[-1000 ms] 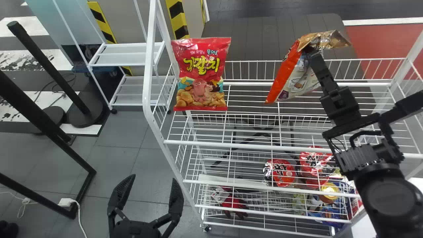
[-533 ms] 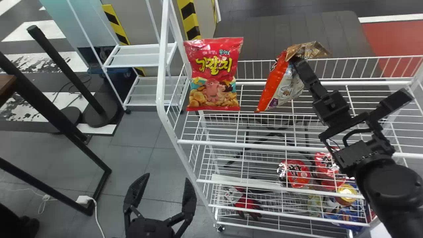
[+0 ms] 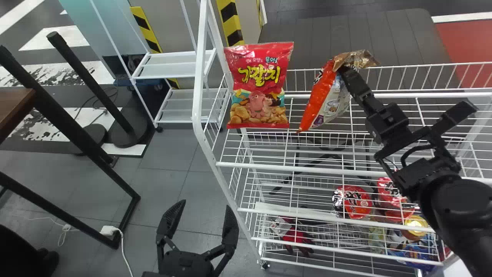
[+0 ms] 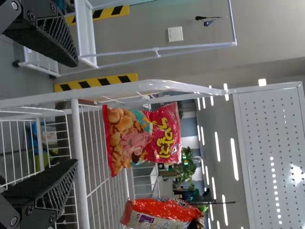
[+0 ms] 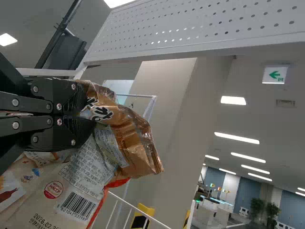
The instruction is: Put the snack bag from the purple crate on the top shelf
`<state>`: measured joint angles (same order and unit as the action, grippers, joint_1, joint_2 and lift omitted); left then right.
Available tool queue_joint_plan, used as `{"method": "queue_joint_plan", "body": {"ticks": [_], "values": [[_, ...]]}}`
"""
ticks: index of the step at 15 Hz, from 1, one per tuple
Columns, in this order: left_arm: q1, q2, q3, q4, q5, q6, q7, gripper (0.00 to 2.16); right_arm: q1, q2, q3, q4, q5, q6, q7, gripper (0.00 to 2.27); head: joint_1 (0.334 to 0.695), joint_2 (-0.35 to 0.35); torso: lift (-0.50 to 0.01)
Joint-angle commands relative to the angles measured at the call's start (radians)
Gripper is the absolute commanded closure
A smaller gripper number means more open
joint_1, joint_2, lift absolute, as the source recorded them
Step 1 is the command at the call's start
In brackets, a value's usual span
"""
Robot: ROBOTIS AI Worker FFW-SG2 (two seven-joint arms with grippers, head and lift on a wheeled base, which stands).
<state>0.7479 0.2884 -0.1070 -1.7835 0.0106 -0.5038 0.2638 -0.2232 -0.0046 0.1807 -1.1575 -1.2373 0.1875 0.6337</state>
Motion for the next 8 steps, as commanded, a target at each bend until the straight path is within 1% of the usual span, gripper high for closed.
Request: {"method": "queue_joint_plan", "body": {"ticks": [1,8], "values": [[-0.004,0.000,-0.002,0.003,-0.001,0.000,-0.001,0.10,-0.013,0.005,0.000,0.024,-0.001,-0.004,0.006,2.04,0.695,0.250,0.000],[-0.008,0.000,-0.006,0.007,-0.003,0.000,-0.006,0.10,-0.079,0.005,-0.004,0.150,-0.005,0.005,0.023,2.04,0.695,0.236,0.000]]}}
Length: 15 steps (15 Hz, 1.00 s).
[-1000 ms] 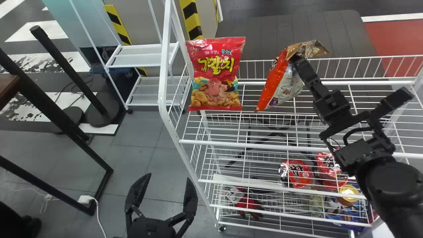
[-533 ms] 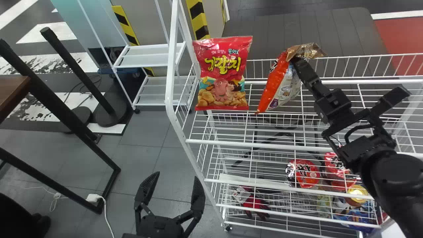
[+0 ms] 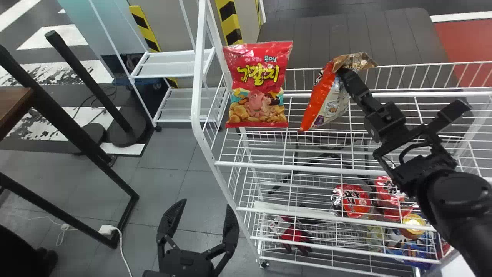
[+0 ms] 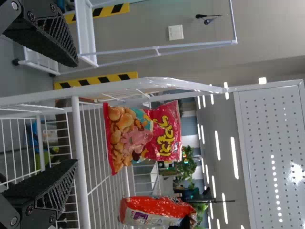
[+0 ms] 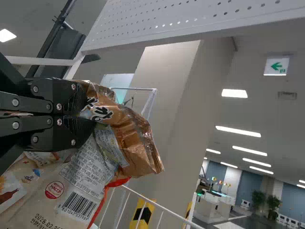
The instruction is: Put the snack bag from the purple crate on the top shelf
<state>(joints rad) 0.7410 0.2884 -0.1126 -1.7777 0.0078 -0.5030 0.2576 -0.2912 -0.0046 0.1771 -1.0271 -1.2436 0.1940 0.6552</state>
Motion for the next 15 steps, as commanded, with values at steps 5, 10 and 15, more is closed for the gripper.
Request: {"method": "queue_joint_plan", "body": {"ticks": [5,10,15], "values": [[-0.008,0.000,-0.002,0.008,0.001,0.002,-0.003,0.10,-0.036,0.005,0.002,0.047,0.010,0.005,0.001,1.00,0.695,0.230,0.000],[-0.009,-0.001,-0.002,0.008,0.001,-0.001,-0.005,0.10,-0.059,0.005,0.002,0.081,0.024,0.014,0.000,0.41,0.695,0.232,0.000],[-0.011,-0.001,-0.002,0.009,0.001,-0.001,-0.005,0.10,-0.069,0.005,0.004,0.099,0.024,0.026,0.001,0.41,0.695,0.233,0.000]]}}
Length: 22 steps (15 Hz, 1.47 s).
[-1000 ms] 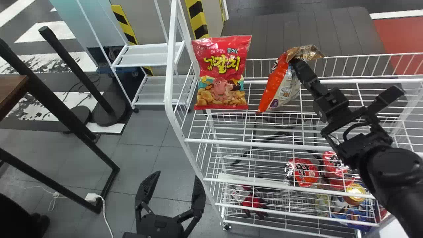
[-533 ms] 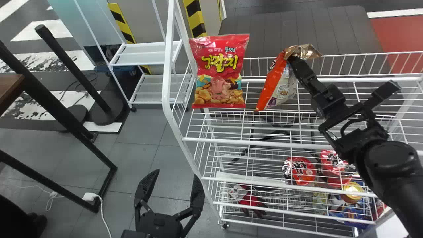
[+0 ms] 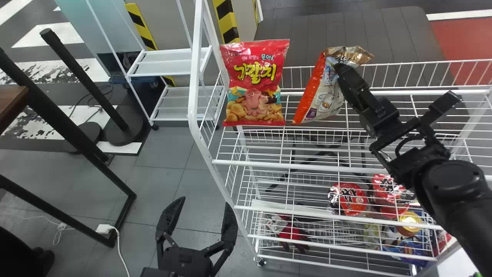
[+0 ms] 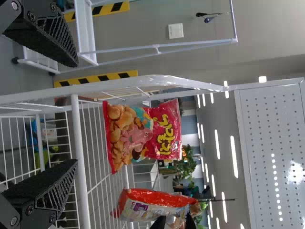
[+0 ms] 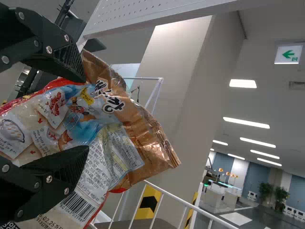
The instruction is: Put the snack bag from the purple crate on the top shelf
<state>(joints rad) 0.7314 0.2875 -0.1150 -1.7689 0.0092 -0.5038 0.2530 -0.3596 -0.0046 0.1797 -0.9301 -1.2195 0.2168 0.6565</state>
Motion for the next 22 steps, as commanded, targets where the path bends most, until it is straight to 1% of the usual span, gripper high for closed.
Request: {"method": "queue_joint_plan", "body": {"ticks": [1,7,9,15,21,22], "values": [[-0.001,-0.001,0.000,0.000,0.000,0.000,0.000,0.10,-0.001,0.006,0.001,0.001,0.000,0.013,0.000,0.41,0.695,0.234,0.000],[-0.001,0.001,0.000,0.000,0.002,-0.003,0.000,0.10,-0.007,0.006,0.023,-0.004,0.028,0.013,0.003,0.41,0.695,0.245,0.000],[-0.007,0.001,0.002,0.003,0.005,-0.003,0.000,0.10,-0.007,0.006,0.027,-0.012,0.031,0.013,0.018,0.41,0.695,0.252,0.000],[-0.010,0.001,0.000,0.005,0.008,-0.003,0.000,0.10,0.005,0.006,0.032,-0.030,0.038,0.025,0.009,0.39,0.695,0.261,0.000],[0.003,0.001,-0.009,-0.014,0.008,-0.012,0.003,0.10,0.134,0.006,0.037,-0.228,0.055,0.089,-0.034,0.39,0.695,0.286,0.000],[0.009,0.001,-0.009,-0.021,0.008,-0.015,0.003,0.10,0.179,0.006,0.046,-0.312,0.086,0.096,-0.075,0.39,0.695,0.290,0.000]]}}
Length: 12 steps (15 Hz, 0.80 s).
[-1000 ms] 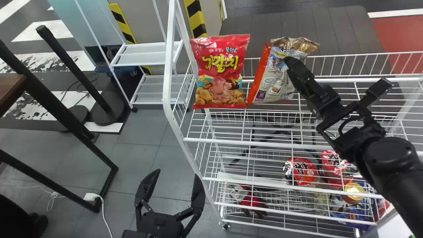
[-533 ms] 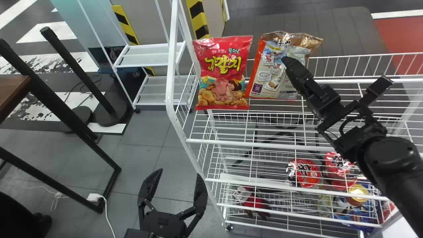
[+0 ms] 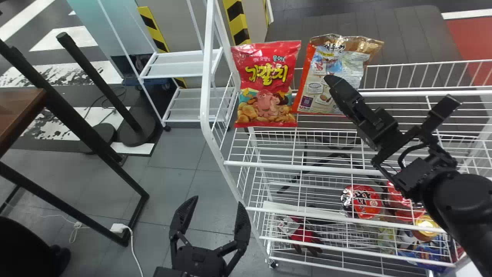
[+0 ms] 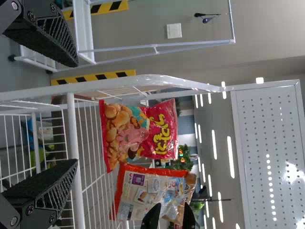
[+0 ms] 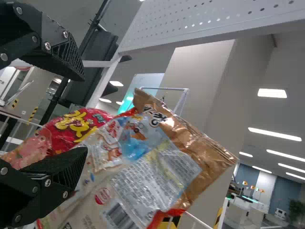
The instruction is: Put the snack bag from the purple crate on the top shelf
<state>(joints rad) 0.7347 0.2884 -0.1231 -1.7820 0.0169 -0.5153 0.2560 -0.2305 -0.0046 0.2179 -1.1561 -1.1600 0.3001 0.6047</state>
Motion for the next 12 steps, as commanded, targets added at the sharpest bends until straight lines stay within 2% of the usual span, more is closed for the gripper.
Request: {"method": "queue_joint_plan", "body": {"ticks": [1,3,5,6,8,10,12], "values": [[0.011,0.002,-0.001,-0.014,-0.002,-0.004,0.002,0.10,0.112,0.006,0.023,-0.202,0.105,0.000,-0.085,0.39,0.695,0.294,0.000],[0.017,0.006,-0.001,-0.019,-0.002,-0.022,0.008,0.10,0.263,0.006,0.061,-0.458,0.359,-0.061,-0.235,0.33,0.695,0.320,0.000],[0.020,0.008,-0.003,-0.027,-0.002,-0.022,0.008,0.10,0.378,0.006,0.081,-0.629,0.510,-0.150,-0.335,0.29,0.695,0.341,0.000],[0.025,0.009,-0.003,-0.033,-0.002,-0.025,0.008,0.10,0.444,-0.017,0.081,-0.715,0.595,-0.190,-0.378,0.29,0.695,0.344,0.000],[0.032,0.011,-0.003,-0.042,0.000,-0.038,0.009,0.10,0.573,-0.080,0.029,-0.847,0.706,-0.230,-0.404,0.28,0.695,0.326,0.000],[0.040,0.011,-0.004,-0.043,-0.002,-0.053,0.011,0.10,0.697,-0.110,-0.098,-0.895,0.720,-0.255,-0.381,0.16,0.695,0.293,0.000],[0.040,0.011,-0.004,-0.043,0.000,-0.056,0.014,0.10,0.813,-0.112,-0.210,-0.892,0.724,-0.292,-0.347,0.13,0.695,0.199,0.000]]}}
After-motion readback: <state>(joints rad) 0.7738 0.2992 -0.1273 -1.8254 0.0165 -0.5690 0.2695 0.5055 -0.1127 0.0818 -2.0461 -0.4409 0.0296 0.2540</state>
